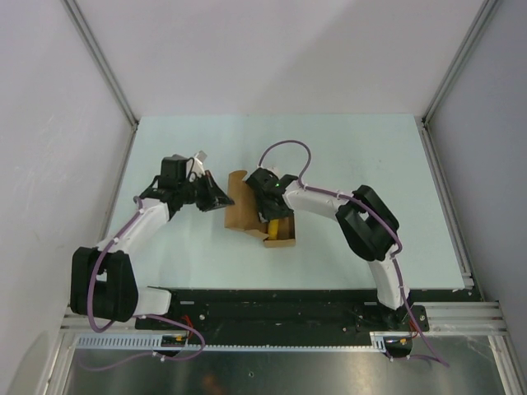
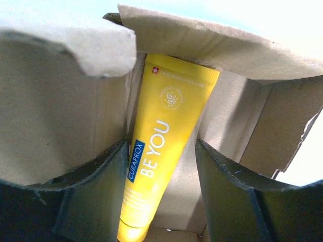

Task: Unpack the express box

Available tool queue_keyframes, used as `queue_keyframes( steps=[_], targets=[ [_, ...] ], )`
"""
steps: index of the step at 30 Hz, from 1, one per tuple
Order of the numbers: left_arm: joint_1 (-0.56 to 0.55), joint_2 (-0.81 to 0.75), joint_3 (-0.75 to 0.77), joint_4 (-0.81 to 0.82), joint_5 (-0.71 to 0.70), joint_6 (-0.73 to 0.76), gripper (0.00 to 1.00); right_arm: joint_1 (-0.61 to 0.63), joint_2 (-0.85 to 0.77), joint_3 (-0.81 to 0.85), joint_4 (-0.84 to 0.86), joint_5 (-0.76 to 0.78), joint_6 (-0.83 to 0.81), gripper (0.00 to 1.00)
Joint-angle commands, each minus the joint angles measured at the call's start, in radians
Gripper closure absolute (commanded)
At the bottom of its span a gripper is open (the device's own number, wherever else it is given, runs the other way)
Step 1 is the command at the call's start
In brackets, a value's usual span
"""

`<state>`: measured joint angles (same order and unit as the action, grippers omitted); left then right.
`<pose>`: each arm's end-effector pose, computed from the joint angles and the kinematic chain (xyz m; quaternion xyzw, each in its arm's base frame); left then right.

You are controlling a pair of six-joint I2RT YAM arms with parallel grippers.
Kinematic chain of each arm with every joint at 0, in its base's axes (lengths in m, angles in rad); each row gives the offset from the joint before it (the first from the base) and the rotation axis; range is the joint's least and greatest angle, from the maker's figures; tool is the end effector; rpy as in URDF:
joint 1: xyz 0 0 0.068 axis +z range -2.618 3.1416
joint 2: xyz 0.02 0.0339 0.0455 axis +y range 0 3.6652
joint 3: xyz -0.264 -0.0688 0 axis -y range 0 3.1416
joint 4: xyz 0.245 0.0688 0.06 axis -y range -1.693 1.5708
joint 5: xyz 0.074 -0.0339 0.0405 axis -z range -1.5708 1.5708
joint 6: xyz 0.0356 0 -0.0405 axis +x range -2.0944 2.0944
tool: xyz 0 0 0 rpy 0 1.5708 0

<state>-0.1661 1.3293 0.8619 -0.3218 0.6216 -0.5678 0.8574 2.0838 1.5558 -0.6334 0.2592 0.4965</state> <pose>0.2679 -0.0659 0.2399 -0.0615 0.8859 -0.3941 0.2371 0.2913 0.3226 0.1725 -0.1484 0.9599 0.0276 0.2364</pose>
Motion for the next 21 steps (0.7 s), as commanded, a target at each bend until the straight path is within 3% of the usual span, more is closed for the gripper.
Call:
queue_keyframes(
  steps=[1, 10, 21],
  targets=[
    [0.017, 0.004, -0.02, -0.031, 0.021, 0.045, 1.0, 0.014, 0.047, 0.029, -0.032, 0.041, 0.02, 0.42],
    [0.034, 0.014, -0.003, -0.03, 0.047, 0.049, 1.0, 0.009, 0.045, 0.026, -0.028, 0.052, 0.024, 0.67],
    [0.034, 0.013, 0.006, -0.03, 0.023, 0.051, 1.0, -0.023, -0.049, 0.015, 0.057, 0.02, 0.042, 0.73]
  ],
)
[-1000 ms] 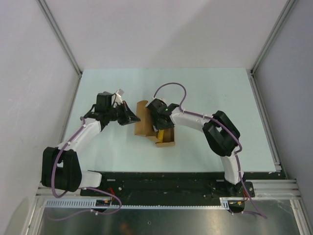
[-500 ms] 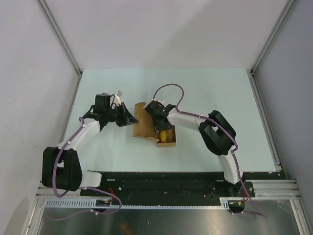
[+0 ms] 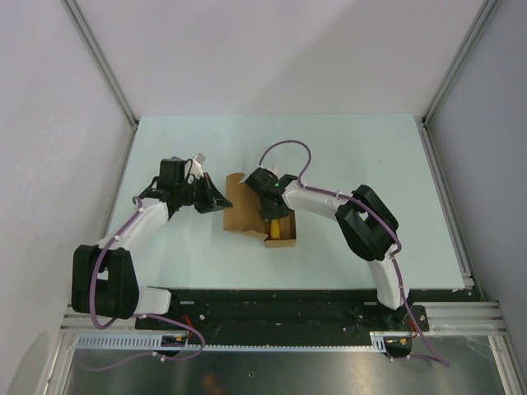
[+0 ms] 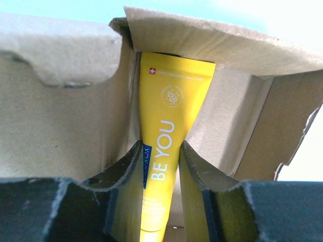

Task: Unpack the express box

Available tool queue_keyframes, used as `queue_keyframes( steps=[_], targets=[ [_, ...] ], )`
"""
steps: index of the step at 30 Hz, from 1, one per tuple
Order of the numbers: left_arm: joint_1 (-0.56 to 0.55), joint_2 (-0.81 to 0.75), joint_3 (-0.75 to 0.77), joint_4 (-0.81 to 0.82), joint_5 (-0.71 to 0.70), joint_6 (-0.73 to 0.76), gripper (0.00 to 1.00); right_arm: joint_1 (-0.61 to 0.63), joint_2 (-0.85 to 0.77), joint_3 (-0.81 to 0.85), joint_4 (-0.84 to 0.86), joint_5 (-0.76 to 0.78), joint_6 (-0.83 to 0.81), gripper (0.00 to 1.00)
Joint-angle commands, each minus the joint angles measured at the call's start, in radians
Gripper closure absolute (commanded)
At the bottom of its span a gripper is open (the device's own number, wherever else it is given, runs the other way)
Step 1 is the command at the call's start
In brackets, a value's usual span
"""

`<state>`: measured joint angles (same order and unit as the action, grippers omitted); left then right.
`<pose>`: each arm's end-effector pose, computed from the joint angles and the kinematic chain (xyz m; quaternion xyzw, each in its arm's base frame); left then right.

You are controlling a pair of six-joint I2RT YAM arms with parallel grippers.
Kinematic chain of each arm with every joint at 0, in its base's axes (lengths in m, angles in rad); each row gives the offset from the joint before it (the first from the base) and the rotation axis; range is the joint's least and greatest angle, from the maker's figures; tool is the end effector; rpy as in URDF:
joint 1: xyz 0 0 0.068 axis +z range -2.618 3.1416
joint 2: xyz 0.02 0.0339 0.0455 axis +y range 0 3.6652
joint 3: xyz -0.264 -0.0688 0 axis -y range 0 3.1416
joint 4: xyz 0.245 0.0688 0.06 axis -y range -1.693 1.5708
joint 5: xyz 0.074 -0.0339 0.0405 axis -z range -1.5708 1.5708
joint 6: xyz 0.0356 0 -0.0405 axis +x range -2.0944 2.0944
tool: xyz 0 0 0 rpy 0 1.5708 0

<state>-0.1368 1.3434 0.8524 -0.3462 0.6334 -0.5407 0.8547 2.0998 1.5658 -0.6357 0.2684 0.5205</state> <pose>0.2682 -0.0582 0.2318 -0.0685 0.8914 -0.3874 0.2248 0.2940 0.3234 0.1686 -0.1352 0.9621 0.0240 0.2358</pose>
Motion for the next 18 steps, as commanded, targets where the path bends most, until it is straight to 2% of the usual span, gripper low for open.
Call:
queue_keyframes(
  steps=[1, 8, 18],
  targets=[
    [0.005, -0.003, 0.017, -0.007, 0.002, 0.022, 1.0, -0.023, -0.087, 0.007, 0.067, 0.011, 0.016, 0.73],
    [0.005, -0.009, 0.039, -0.005, -0.055, 0.01, 1.0, -0.101, -0.239, 0.026, 0.126, -0.073, 0.024, 0.73],
    [0.005, 0.014, 0.117, -0.022, -0.164, -0.01, 0.99, -0.293, -0.423, -0.023, 0.183, -0.214, 0.056, 0.71]
  ],
)
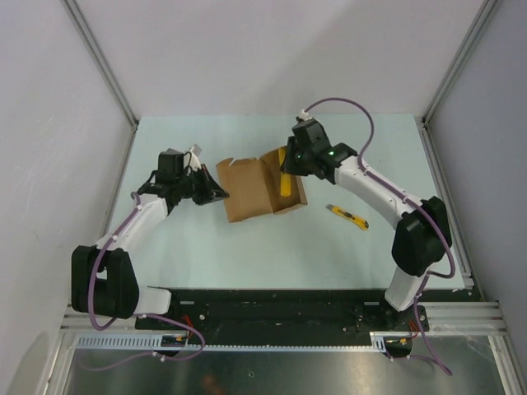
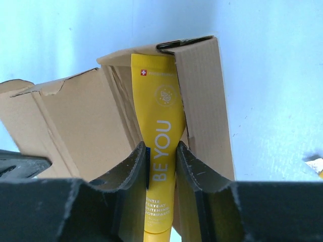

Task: Unpack the express box

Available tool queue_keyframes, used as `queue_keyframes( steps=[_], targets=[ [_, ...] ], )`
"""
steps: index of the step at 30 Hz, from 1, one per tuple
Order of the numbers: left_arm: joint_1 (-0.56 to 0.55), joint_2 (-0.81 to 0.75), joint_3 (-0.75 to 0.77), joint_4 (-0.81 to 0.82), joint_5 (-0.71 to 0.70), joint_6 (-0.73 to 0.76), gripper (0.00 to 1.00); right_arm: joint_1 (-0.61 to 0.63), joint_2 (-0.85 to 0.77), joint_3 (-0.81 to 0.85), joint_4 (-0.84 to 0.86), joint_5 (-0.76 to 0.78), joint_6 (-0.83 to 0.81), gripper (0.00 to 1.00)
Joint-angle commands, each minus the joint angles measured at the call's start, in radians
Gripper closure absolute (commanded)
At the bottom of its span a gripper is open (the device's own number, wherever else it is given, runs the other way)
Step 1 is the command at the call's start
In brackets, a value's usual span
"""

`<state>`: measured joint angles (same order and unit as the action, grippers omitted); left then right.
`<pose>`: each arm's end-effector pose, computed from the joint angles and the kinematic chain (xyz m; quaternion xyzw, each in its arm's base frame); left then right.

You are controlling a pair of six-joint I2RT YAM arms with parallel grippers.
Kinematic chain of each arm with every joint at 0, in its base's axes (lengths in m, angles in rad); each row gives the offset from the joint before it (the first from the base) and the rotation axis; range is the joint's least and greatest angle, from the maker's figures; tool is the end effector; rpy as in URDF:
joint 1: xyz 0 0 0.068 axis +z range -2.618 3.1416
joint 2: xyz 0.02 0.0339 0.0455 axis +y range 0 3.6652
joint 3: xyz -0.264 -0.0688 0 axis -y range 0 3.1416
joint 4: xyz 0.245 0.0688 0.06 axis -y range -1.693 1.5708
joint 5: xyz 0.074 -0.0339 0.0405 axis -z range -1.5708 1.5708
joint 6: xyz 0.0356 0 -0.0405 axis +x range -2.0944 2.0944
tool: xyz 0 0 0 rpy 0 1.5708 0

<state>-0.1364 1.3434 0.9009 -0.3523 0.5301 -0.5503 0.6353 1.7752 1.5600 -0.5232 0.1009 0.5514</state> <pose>0.2759 -0.0560 0.2453 -0.0866 0.8946 -0.3512 0.2622 0.3295 0.2384 0.3047 -0.0179 0.9135 0.1875 0.3605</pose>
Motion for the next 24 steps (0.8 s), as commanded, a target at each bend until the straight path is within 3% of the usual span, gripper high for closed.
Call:
queue_keyframes(
  steps=[1, 7, 10, 19, 24],
  targets=[
    [0.004, 0.022, 0.087, -0.019, -0.062, 0.001, 1.0, -0.106, -0.109, -0.023, 0.078, -0.065, 0.025, 0.71],
    [0.008, 0.079, 0.154, -0.031, -0.093, 0.015, 1.0, -0.181, -0.158, -0.064, 0.129, -0.232, 0.025, 0.71],
    [0.008, 0.112, 0.205, -0.033, -0.076, 0.009, 1.0, -0.183, -0.146, -0.083, 0.199, -0.405, 0.028, 0.72],
    [0.009, 0.16, 0.283, -0.037, -0.117, 0.007, 1.0, -0.184, -0.093, -0.1, 0.35, -0.702, 0.073, 0.74],
    [0.012, 0.178, 0.326, -0.054, -0.131, 0.013, 1.0, -0.189, -0.091, -0.1, 0.339, -0.695, 0.055, 0.75]
  ],
)
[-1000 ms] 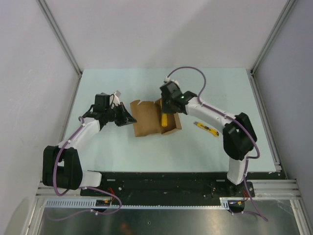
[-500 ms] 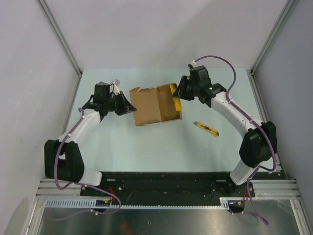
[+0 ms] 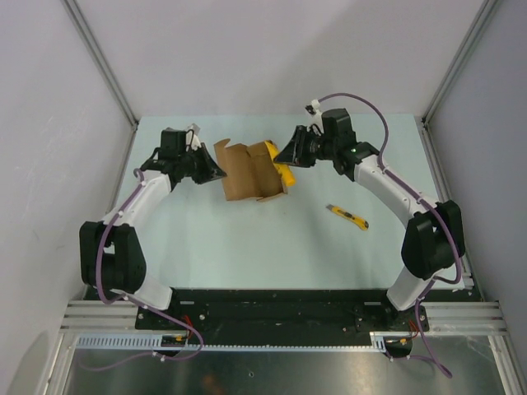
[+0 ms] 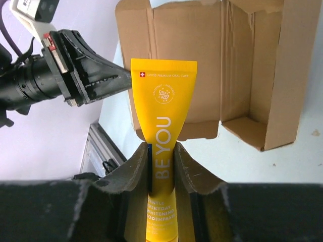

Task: Unpack the express box

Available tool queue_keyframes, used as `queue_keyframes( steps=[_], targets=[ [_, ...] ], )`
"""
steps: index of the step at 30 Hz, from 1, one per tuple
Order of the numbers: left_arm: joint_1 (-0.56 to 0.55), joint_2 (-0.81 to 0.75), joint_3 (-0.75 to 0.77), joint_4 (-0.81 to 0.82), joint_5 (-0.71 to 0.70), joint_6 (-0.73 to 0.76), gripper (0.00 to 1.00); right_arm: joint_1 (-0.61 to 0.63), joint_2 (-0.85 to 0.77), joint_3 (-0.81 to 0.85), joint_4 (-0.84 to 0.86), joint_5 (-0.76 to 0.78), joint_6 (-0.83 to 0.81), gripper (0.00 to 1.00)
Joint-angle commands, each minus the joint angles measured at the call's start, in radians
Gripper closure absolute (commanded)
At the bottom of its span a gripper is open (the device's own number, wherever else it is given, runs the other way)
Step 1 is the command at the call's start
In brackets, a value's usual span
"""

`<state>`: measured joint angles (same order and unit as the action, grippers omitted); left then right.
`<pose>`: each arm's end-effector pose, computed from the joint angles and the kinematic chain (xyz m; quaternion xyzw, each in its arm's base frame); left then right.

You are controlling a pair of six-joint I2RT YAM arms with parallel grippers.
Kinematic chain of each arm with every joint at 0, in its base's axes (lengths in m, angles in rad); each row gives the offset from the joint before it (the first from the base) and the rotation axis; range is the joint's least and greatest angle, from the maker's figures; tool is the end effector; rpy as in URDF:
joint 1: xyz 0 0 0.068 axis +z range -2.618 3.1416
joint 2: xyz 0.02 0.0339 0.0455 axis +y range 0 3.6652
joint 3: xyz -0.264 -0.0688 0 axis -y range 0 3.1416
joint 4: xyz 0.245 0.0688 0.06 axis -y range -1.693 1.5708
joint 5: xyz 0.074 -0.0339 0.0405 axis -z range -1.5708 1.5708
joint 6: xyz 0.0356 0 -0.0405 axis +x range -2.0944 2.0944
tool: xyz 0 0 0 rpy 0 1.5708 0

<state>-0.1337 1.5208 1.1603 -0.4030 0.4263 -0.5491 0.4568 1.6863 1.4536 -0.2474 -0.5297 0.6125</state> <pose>0.3292 -0.0591 0.2733 -0.1040 0.8966 -0.3118 0.2966 0.3471 0.1906 0.3293 -0.0712 0.8332 0.4477 0.3167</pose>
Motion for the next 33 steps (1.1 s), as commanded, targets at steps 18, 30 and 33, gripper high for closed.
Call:
queue_keyframes(
  steps=[18, 30, 33],
  targets=[
    [0.123, -0.03, 0.029, -0.172, 0.149, 0.06, 0.91, -0.214, 0.105, -0.114, -0.173, 0.746, -0.181, 0.74],
    [0.131, 0.007, 0.065, -0.191, 0.19, 0.06, 0.8, -0.256, 0.297, -0.118, -0.086, 0.876, -0.174, 0.65],
    [0.131, 0.016, 0.075, -0.191, 0.187, 0.063, 0.74, -0.257, 0.3, -0.118, -0.073, 0.878, -0.18, 0.53]
  ],
)
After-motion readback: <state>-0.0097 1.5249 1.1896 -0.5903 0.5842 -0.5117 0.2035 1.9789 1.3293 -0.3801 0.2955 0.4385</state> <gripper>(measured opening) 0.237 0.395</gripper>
